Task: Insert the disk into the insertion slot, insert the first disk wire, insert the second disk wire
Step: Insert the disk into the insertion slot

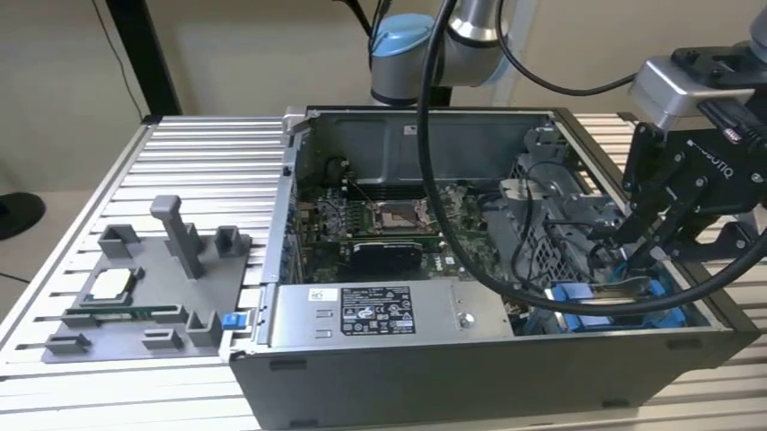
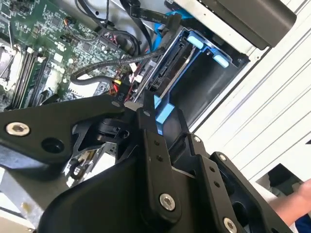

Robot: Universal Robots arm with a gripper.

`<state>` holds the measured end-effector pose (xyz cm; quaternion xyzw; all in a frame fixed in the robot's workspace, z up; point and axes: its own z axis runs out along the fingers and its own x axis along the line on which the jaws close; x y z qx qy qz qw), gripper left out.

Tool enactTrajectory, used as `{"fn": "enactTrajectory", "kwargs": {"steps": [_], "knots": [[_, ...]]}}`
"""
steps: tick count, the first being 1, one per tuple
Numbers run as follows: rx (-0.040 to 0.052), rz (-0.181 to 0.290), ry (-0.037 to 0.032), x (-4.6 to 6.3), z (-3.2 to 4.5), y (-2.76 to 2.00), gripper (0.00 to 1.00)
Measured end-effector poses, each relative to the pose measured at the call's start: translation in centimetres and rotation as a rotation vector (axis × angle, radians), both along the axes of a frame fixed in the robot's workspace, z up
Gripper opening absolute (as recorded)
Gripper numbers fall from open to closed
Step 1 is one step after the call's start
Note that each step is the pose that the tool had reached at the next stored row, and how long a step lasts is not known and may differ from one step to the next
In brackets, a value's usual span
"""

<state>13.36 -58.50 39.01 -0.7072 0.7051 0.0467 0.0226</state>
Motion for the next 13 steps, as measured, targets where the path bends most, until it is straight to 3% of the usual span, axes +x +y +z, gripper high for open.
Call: {"fn": "enactTrajectory", "kwargs": {"steps": [3, 5, 13], "knots": [[0.0064, 0.0, 0.0, -0.01, 0.34, 0.0, 1.0], [0.0166, 0.0, 0.0, -0.04, 0.59, 0.0, 1.0], [0.0796, -0.002, -0.0002, -0.99, 0.44, 0.57, 1.0]]}}
